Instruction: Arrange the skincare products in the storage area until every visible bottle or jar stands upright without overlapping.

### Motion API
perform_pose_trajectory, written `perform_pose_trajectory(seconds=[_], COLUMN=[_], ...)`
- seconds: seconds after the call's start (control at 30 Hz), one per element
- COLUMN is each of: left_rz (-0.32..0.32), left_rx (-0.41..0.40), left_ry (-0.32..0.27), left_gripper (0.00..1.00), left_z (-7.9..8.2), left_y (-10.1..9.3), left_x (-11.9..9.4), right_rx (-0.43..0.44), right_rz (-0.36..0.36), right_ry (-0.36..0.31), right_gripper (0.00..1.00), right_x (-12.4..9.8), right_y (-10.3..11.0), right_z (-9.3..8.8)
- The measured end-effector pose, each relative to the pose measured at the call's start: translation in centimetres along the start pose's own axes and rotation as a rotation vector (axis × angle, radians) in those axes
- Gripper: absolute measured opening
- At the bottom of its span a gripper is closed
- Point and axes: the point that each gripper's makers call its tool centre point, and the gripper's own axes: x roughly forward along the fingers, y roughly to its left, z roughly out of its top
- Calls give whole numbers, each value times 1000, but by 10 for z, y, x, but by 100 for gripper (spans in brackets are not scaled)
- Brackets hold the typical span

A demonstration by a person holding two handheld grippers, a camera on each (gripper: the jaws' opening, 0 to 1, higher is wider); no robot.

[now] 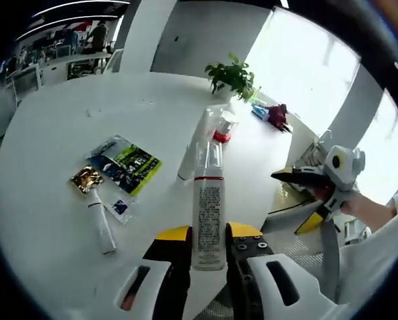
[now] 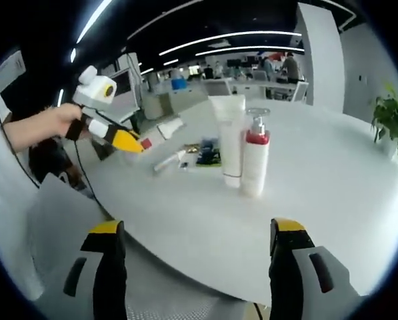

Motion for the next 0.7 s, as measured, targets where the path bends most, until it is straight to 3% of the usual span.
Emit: perform_pose_trajectory(seconds=[0.13,0.33,0.53,0.7], left_rz=[-35,-107,-245,-333], left_rx=[4,-20,-73,-84], left_ry=[-51,-141,-248,-283], left_gripper=[21,21,21,21], left_z=[3,6,12,11], left_y=[-13,-31,-62,-83], left_x=[-10,-27,-44,-53], right_rx=[7,116,265,338], right_rz=[39,121,277,380], right_ry=[-29,-187,-307,-374], right_gripper=[90,89,84,78], right_x=[-1,-10,-18,-20], right_y=[9,25,59,84], right_z=[11,53,89,108])
